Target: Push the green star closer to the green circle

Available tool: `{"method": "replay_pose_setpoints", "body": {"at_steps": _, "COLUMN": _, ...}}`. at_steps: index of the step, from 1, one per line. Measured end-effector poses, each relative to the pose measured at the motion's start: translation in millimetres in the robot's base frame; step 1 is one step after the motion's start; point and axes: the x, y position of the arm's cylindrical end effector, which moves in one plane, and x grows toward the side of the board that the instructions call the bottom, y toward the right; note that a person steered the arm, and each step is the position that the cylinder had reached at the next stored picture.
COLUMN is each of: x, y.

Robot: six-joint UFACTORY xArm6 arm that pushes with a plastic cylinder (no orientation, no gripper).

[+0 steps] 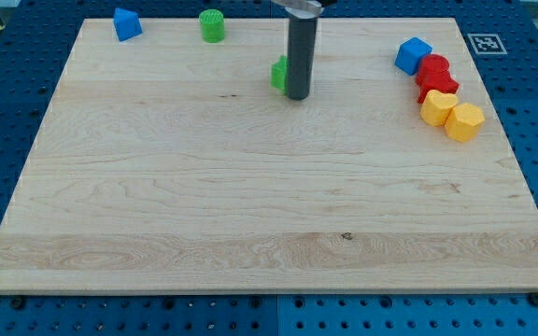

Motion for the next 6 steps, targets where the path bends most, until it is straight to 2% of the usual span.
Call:
{"method": "replay_pose_setpoints", "body": {"at_steps": 3, "x": -72, "y": -12}}
{"method": "replay_pose_setpoints", "body": {"at_steps": 5, "x": -80, "y": 19}}
{"method": "replay_pose_setpoints", "body": {"at_steps": 6, "x": -99, "y": 27}}
